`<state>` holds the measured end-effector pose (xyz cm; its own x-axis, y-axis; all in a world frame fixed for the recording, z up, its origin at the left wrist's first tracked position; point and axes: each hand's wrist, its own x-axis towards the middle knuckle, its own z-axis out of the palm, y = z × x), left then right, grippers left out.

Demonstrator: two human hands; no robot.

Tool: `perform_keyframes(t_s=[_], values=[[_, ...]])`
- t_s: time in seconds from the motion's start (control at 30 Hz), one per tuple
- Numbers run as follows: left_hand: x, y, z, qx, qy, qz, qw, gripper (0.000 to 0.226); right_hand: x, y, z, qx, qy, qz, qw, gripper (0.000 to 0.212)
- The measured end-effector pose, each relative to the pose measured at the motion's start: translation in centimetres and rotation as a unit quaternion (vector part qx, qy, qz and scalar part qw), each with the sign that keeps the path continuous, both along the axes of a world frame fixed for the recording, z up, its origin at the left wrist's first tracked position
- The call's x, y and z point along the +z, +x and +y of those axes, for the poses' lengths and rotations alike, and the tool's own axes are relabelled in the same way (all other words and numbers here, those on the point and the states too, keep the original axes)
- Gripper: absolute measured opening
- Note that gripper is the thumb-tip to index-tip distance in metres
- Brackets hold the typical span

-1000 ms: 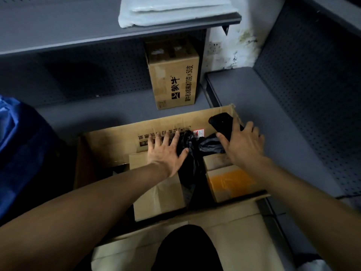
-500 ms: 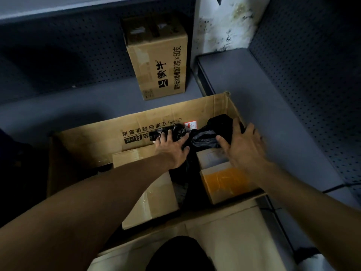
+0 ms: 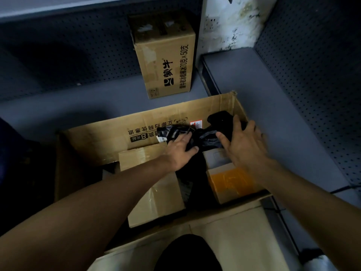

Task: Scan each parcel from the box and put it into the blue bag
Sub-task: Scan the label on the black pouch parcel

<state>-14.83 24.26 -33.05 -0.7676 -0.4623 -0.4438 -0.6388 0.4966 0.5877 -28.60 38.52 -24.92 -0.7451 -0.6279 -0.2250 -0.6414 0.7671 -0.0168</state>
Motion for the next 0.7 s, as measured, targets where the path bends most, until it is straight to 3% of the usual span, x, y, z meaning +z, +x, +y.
perform_keyframes(t_s=[0.13, 0.4, 0.53, 0.7], values=[[2.9, 2.9, 0.3, -0.029, 0.001, 0.058, 0.998, 0.07, 0.7, 0.6, -0.4, -0.004, -0.001, -0.005, 1.0, 0.081], [8.1, 12.0, -2.2, -0.05, -0.11, 0.09, 0.989, 0.069, 2.6, 2.9, -1.5, 0.005, -0.006, 0.012, 1.0, 0.081], [8.5, 18.3, -3.8, -0.096, -0.192, 0.022, 0.976, 0.076, 3.4, 4.3, -2.4, 0.019, -0.004, 0.03, 0.999, 0.079], [7.0, 24.9, -3.2, -0.147, -0.166, -0.176, 0.959, 0.082, 4.0, 6.2, -3.5, 0.029, -0.006, 0.028, 0.999, 0.078]])
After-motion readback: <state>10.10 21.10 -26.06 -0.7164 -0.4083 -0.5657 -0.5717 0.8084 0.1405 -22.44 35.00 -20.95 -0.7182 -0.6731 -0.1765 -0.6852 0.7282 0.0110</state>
